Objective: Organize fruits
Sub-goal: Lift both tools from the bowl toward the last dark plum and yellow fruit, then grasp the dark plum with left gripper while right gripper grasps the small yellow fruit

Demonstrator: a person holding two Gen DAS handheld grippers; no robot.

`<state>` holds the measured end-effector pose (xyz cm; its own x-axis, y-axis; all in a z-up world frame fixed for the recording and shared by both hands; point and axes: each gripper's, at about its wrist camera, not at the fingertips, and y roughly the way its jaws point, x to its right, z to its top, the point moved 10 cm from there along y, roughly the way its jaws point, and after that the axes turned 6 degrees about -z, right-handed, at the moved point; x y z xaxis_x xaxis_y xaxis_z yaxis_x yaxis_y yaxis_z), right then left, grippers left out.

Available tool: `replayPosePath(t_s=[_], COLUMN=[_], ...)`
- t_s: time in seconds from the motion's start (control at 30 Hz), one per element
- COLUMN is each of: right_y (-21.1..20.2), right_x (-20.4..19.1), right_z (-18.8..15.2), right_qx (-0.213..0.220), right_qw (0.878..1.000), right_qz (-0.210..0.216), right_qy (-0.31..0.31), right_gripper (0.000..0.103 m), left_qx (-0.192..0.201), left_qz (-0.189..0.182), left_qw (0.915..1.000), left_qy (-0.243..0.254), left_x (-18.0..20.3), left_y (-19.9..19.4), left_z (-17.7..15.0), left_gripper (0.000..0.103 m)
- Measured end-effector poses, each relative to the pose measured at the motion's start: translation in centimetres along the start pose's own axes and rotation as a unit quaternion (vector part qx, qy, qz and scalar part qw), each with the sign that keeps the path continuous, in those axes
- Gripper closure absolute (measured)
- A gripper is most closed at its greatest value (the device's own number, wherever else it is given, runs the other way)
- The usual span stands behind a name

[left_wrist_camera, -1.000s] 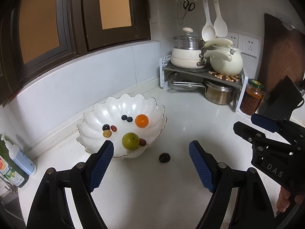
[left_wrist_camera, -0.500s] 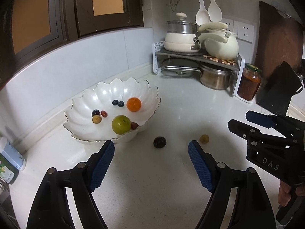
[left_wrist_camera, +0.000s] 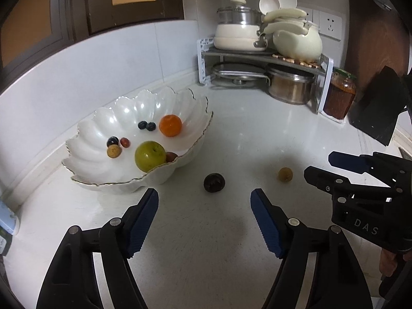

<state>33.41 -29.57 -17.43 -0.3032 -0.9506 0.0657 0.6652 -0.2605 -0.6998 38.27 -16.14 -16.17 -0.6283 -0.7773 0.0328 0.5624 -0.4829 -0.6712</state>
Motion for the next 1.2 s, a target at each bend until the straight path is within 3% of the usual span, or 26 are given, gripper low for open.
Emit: replayPosePath(t_s=[0.77, 1.07, 1.2], right_y=[5.5, 6.7, 7.1], right_x=[-0.3, -0.2, -0.3], right_z=[-0.3, -0.5, -0.5], right_qx=[-0.031, -0.043, -0.048], right_qw=[0.999, 0.999, 0.998], right_qz=[0.014, 0.019, 0.022], right_qy=[0.015, 0.019, 0.017], right_gripper=[0.055, 0.063, 0.068], left_qx=[-0.046, -0.063, -0.072], left_qz=[-0.024, -0.033, -0.032], left_qw=[0.9985, 0.9975, 0.9969], left_qy=[0.017, 0.006, 0.001], left_x=[0.5, 0.7, 0.6], left_y=[6.8, 8.8, 9.5], left_z=[0.3, 0.4, 0.1], left_gripper=[0.039, 0.045, 0.053])
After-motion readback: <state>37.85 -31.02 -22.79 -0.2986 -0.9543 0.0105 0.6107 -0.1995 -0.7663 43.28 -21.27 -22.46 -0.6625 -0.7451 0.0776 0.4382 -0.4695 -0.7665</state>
